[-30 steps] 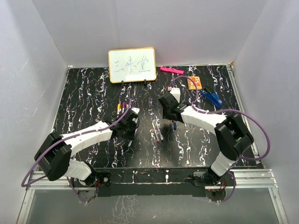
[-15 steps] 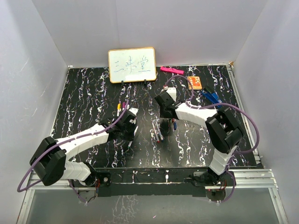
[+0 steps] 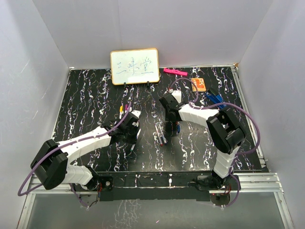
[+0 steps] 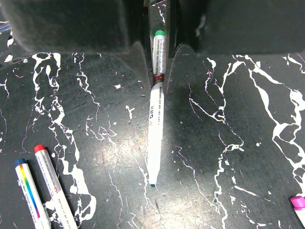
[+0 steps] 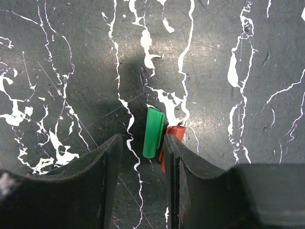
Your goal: Insert the pens into the pen caps
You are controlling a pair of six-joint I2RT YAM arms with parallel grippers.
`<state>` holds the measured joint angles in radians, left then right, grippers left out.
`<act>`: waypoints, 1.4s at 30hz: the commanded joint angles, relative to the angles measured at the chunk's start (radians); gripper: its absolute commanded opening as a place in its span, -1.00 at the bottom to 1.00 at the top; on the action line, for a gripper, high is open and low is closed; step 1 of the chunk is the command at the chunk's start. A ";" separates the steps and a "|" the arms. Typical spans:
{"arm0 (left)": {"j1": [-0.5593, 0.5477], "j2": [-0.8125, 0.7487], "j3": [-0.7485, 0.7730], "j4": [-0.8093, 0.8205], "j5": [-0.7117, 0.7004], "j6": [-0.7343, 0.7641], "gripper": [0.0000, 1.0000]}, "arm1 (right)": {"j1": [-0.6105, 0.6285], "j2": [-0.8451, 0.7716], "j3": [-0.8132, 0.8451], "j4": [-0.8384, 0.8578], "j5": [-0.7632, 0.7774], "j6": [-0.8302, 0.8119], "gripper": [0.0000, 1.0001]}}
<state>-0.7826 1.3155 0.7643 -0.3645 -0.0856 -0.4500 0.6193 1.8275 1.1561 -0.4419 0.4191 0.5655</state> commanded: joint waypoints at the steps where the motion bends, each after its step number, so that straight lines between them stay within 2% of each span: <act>1: 0.003 0.003 -0.013 0.002 0.011 -0.007 -1.00 | -0.011 0.002 0.044 0.034 0.010 -0.013 -0.22; 15: 0.003 0.024 -0.005 0.006 0.010 -0.012 -1.00 | -0.021 0.057 0.062 0.051 -0.027 -0.025 -0.23; 32: 0.003 0.068 0.024 0.000 0.007 0.000 -1.00 | -0.022 0.066 -0.010 0.009 -0.065 0.022 -0.39; 37: 0.003 0.057 0.020 -0.005 -0.001 -0.003 -1.00 | -0.021 0.054 -0.035 0.003 -0.085 0.034 -0.55; 39: 0.003 0.057 0.020 -0.005 -0.003 -0.003 -1.00 | -0.020 0.054 -0.044 0.002 -0.089 0.034 -0.69; 42: 0.003 0.057 0.019 -0.004 -0.004 -0.006 -1.00 | -0.020 0.059 -0.047 -0.005 -0.093 0.032 -1.00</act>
<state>-0.7826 1.3842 0.7628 -0.3519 -0.0864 -0.4534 0.6003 1.8645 1.1534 -0.3813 0.3603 0.5896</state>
